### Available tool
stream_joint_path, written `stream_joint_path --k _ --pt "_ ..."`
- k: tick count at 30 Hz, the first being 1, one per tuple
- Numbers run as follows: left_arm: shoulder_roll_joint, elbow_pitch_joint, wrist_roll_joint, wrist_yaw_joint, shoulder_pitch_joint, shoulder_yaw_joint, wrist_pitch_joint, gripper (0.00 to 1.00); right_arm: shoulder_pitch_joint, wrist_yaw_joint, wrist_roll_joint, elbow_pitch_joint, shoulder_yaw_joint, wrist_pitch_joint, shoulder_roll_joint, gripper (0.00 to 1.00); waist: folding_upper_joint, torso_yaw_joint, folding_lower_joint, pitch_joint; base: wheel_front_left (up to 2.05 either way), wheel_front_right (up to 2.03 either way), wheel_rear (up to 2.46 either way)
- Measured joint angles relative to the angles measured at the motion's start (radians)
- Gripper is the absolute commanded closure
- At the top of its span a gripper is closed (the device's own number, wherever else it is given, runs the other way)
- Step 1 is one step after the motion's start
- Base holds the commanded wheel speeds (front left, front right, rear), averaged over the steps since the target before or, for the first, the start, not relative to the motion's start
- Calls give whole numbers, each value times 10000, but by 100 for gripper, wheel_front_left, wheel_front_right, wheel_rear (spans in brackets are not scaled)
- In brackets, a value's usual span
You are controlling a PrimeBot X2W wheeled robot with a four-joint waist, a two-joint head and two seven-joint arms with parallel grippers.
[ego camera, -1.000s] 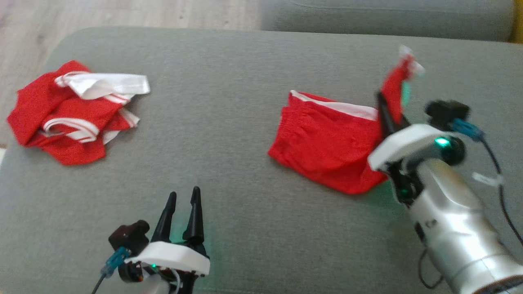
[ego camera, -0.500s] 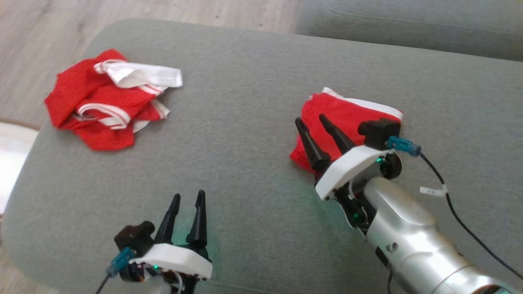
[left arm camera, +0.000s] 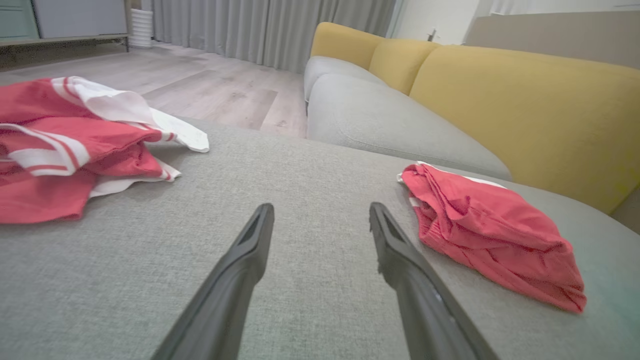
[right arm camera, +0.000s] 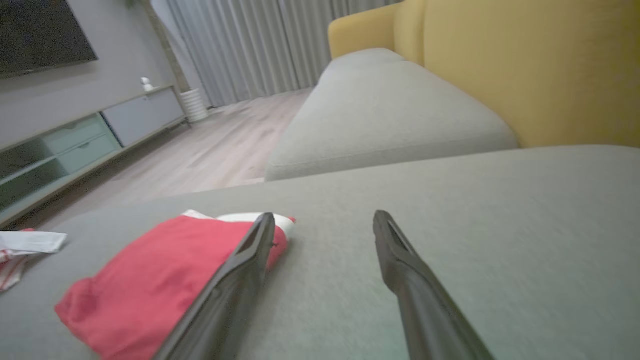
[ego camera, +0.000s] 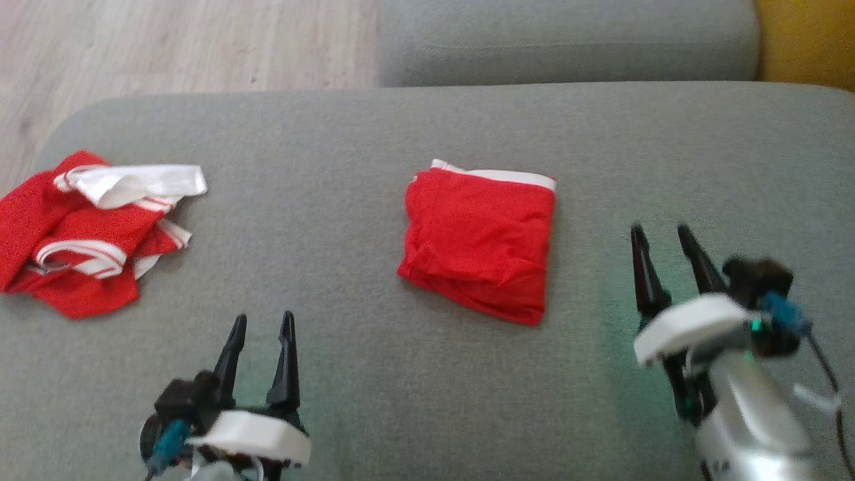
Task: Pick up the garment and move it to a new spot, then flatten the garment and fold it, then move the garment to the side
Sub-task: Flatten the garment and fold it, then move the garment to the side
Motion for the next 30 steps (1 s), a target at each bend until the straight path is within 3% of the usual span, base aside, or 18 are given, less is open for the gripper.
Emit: stream_joint_path --k 4,9,15,30 --pt "6 -169 608 176 500 230 0 0 985 0 -1170 -522 -838 0 355 0 0 -320 -1 -244 0 0 0" --pt "6 -522 897 447 1151 397 0 0 1787 0 -1808 -892 -1264 0 458 0 0 -577 -1 -496 0 0 0" --pt "10 -633 880 610 1525 244 0 0 2357 0 -1473 -884 -980 0 529 0 0 -616 -1 -543 0 0 0" --pt "17 -679 706 610 1464 -121 0 0 1936 0 -769 -744 -38 0 558 0 0 -158 0 -259 0 0 0"
